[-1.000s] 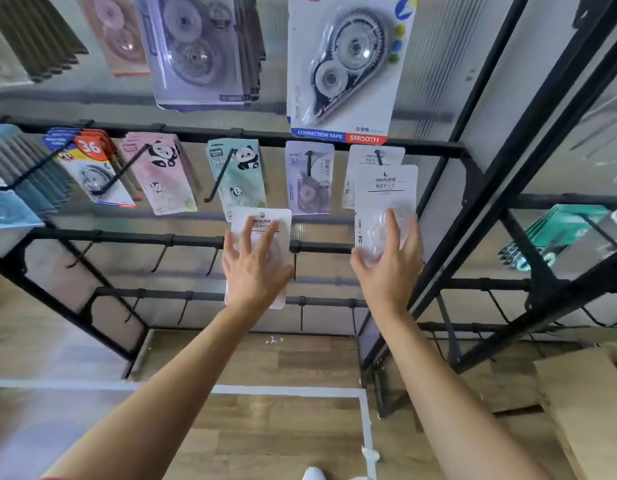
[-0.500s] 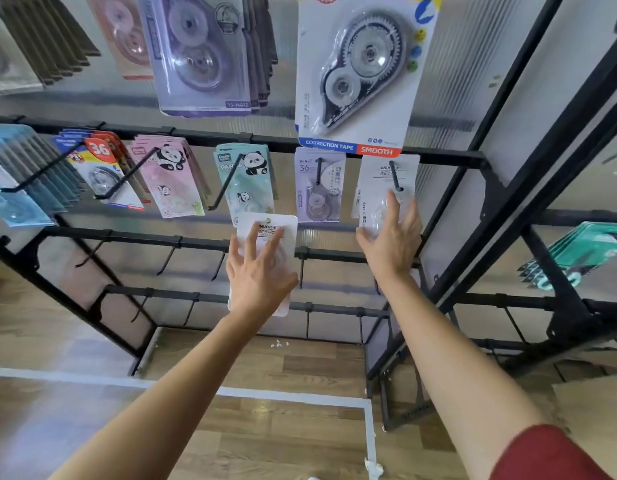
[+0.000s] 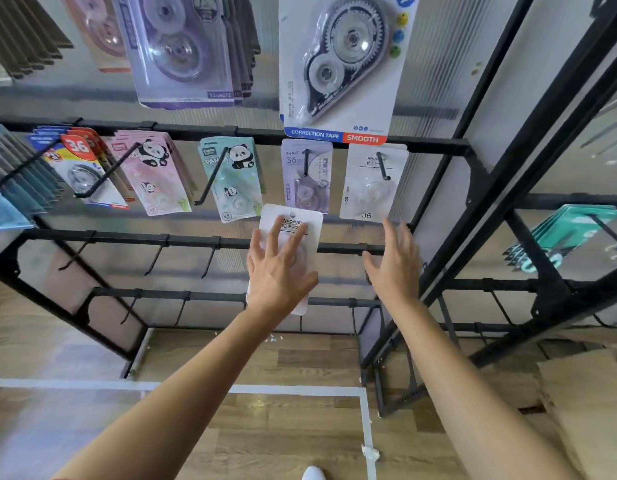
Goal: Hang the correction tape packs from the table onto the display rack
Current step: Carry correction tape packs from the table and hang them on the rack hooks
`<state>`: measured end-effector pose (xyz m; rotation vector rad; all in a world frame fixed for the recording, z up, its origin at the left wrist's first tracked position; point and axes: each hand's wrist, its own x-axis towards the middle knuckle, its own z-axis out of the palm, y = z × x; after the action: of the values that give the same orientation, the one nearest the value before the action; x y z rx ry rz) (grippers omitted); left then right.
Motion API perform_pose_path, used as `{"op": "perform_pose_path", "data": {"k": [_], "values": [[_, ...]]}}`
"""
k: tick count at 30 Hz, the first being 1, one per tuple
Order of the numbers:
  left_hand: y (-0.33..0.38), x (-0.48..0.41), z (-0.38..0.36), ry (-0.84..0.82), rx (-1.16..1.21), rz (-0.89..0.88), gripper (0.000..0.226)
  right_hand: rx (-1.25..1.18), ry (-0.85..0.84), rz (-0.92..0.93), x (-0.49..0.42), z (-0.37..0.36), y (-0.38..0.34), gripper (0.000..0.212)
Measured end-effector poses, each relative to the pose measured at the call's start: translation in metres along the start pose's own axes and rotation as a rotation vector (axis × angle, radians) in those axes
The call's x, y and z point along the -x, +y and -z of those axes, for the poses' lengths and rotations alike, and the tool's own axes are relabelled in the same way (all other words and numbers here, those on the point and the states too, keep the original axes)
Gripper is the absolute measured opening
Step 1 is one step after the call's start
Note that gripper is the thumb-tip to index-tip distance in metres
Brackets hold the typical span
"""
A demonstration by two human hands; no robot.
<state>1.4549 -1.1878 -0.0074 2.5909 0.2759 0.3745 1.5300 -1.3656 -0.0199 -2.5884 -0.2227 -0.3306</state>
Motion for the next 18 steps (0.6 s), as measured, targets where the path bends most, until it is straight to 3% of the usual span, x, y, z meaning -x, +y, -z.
{"op": "perform_pose_path", "data": {"k": [6, 18], "values": [[0.056, -0.008, -0.019, 0.036, 0.066, -0.225, 0.079, 0.017, -0.092, -0.107, 0.047, 0.008, 0.039, 0.069], [0.114, -0.041, -0.034, 0.023, -0.014, -0.215, 0.072, 0.058, -0.166, -0.124, 0.067, 0.012, 0.051, 0.067]]}}
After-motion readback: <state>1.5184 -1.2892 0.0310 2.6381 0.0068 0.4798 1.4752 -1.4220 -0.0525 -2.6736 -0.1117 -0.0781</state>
